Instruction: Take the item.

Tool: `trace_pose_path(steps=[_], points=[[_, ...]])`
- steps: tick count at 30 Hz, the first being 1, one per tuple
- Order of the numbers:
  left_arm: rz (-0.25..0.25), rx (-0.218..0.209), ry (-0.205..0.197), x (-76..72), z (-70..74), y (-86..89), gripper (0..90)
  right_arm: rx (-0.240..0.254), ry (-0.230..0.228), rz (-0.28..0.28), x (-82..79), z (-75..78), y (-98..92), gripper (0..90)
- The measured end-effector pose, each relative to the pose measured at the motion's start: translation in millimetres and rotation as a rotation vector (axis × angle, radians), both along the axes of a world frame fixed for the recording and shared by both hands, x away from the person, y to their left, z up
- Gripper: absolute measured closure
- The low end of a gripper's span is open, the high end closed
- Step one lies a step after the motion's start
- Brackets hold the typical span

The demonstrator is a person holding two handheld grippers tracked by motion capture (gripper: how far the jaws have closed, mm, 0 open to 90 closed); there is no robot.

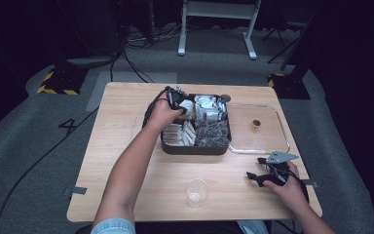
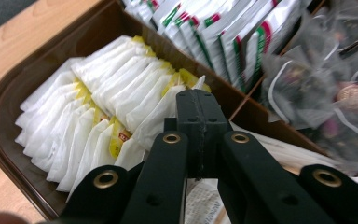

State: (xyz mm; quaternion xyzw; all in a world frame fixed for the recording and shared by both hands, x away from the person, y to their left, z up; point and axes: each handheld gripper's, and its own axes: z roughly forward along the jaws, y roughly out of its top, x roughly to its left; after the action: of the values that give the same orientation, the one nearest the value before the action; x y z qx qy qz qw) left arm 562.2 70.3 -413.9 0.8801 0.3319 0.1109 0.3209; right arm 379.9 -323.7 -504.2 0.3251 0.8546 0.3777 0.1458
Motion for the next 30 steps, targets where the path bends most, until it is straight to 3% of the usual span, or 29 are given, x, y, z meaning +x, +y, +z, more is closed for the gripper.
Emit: trace_pose_path(steps=[10, 30], points=[[-0.001, -0.066, -0.024, -9.4, 23.6, 5.9, 90.0, 0.000, 0.000, 0.000, 0.0, 0.0, 0.0, 18.1], [-0.043, -0.117, -0.052, -40.0, 61.6, 6.6, 90.0, 0.000, 0.000, 0.000, 0.0, 0.0, 0.0, 18.1]])
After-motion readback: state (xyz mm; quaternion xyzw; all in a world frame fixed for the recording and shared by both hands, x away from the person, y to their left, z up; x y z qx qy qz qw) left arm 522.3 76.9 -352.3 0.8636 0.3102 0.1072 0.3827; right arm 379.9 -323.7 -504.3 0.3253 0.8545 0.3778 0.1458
